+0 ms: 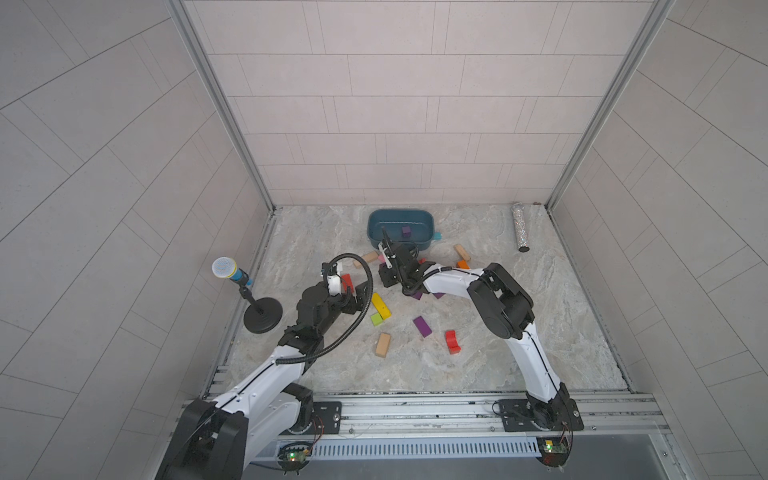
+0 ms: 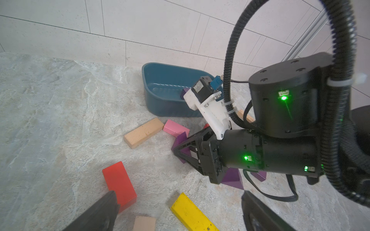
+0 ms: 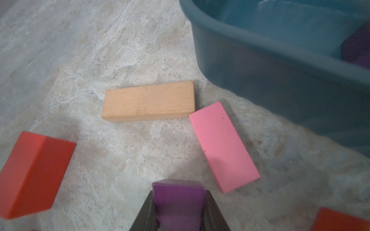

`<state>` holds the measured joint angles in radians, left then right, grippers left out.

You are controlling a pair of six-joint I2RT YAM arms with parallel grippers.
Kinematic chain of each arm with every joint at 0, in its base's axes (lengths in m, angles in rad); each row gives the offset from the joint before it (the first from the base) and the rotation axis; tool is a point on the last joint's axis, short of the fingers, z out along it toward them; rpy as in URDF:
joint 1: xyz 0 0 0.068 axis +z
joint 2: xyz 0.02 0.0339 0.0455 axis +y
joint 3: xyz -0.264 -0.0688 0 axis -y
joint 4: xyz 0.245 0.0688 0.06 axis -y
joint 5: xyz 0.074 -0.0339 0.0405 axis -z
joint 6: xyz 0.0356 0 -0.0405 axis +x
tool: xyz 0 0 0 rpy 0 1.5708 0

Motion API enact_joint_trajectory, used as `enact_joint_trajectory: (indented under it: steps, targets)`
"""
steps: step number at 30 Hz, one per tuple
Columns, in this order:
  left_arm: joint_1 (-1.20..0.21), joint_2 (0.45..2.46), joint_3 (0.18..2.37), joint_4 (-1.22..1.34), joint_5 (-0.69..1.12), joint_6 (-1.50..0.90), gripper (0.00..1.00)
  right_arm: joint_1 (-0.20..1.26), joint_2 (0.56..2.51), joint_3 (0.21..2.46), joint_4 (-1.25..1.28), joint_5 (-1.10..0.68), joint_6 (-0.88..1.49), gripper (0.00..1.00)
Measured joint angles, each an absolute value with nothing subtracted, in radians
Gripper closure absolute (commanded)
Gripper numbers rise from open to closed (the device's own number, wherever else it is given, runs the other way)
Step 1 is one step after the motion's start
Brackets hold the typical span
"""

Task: Pick purple bricks into the storage bin
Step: Pick up the building block from the center of the board, then place the building block in the storage box.

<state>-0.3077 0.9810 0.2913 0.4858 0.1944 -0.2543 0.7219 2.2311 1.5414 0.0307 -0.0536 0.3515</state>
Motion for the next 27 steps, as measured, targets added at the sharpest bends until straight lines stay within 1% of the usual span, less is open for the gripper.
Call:
enact_joint_trajectory:
  steps: [9, 13, 18, 27]
  targets:
    - [-0.308, 0.982, 0.291, 0.486, 0.194, -0.254, 0.00, 0.683, 2.007, 1.518, -0.043, -0.104, 0.295, 1.00]
    - [-0.308, 0.982, 0.291, 0.486, 0.194, -0.254, 0.00, 0.640, 1.985, 1.572, -0.061, -0.112, 0.268, 1.00]
    - [-0.308, 0.982, 0.291, 0.486, 0.194, -0.254, 0.00, 0.590, 2.045, 1.689, -0.118, -0.117, 0.243, 1.00]
    - [-0.308, 0.982, 0.291, 0.486, 0.191, -0.254, 0.00, 0.527, 2.291, 1.989, -0.223, -0.131, 0.223, 1.00]
